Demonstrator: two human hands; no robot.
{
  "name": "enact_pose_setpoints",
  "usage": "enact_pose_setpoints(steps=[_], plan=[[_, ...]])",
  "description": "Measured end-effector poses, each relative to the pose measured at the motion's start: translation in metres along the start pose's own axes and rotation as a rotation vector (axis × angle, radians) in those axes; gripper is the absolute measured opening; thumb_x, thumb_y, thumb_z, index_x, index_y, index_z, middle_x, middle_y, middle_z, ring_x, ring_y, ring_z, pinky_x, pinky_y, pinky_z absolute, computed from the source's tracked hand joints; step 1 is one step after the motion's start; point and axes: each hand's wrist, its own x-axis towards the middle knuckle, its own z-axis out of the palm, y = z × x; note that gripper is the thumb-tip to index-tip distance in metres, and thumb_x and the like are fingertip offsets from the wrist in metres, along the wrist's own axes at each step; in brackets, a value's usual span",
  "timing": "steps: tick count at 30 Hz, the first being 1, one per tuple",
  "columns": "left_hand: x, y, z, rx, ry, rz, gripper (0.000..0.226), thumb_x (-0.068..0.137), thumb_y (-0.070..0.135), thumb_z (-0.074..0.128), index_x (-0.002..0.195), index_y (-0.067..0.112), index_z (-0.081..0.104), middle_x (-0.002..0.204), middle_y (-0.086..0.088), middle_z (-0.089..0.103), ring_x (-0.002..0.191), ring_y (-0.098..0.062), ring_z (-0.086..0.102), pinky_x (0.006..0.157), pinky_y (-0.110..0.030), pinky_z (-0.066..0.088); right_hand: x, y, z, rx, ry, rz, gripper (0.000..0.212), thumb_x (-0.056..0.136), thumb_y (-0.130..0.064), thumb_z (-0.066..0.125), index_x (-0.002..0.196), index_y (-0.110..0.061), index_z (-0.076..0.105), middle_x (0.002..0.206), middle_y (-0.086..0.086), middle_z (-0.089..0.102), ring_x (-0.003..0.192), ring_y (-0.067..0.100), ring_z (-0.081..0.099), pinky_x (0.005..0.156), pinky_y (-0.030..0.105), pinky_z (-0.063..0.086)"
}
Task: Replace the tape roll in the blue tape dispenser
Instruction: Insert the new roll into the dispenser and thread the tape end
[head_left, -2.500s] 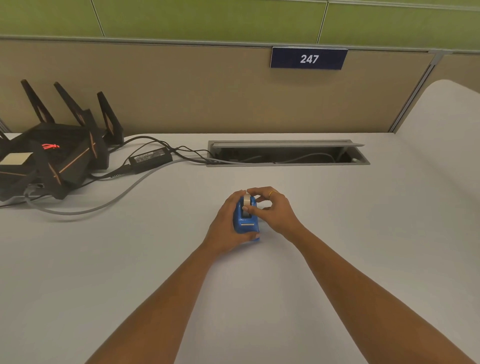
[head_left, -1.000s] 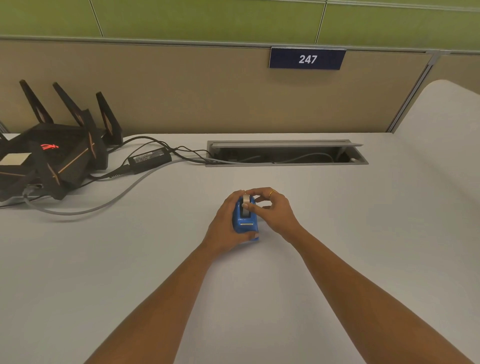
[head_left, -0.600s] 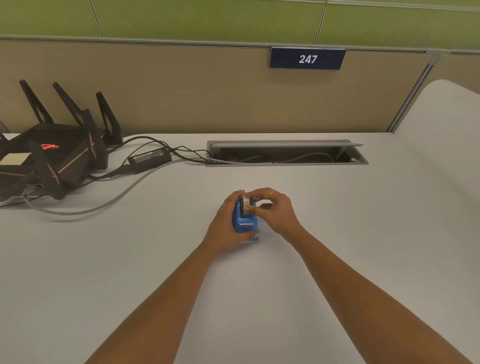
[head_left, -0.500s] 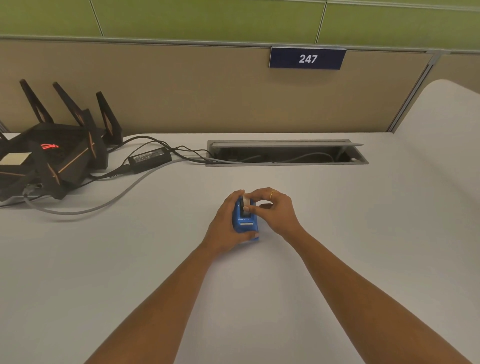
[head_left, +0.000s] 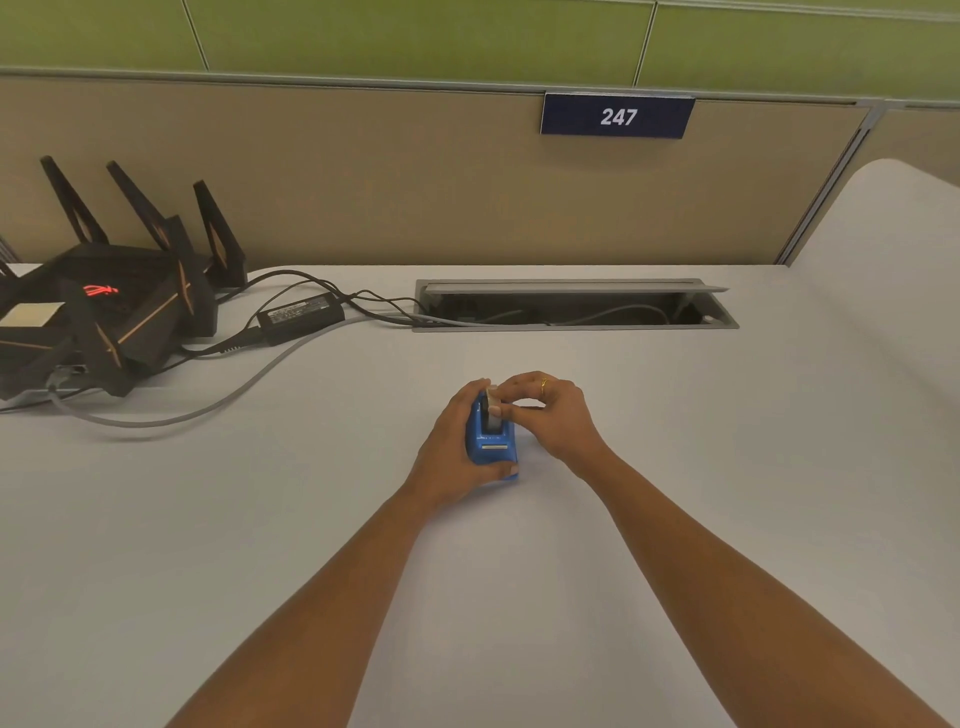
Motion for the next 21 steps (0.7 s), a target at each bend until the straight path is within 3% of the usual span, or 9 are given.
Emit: enact_pose_setpoints(steps=[10,21], plan=[[0.0004,-0.0002,-0.0005,0.012,0.000,-0.010,0.094,0.066,0.012,0.078,0.139,0.013,0.019,0.148,-0.007,0.028,0.133,-0.024,0.035,0.112,-0.042,0.033,0.0028,-0.0044,-0.0010,-0.035,-0.010,0.050,0.018,0.078,-0.014,0.069,0.095,-0.009,0.072,0.092,-0.003,0.062,0.079,-0.001,0.055,0.064,-0.008,0.036],[-0.0020,0.0051,-0.0001,0.000,-0.005,-0.014,0.089,0.070,0.006,0.074,0.139,0.008,0.018,0.149,-0.009,0.025,0.135,-0.024,0.031,0.112,-0.038,0.030,0.0048,-0.0058,0.0048,-0.029,0.085,0.067,0.017,0.081,-0.018,0.066,0.091,-0.005,0.069,0.089,0.005,0.067,0.069,0.000,0.057,0.058,-0.007,0.039]])
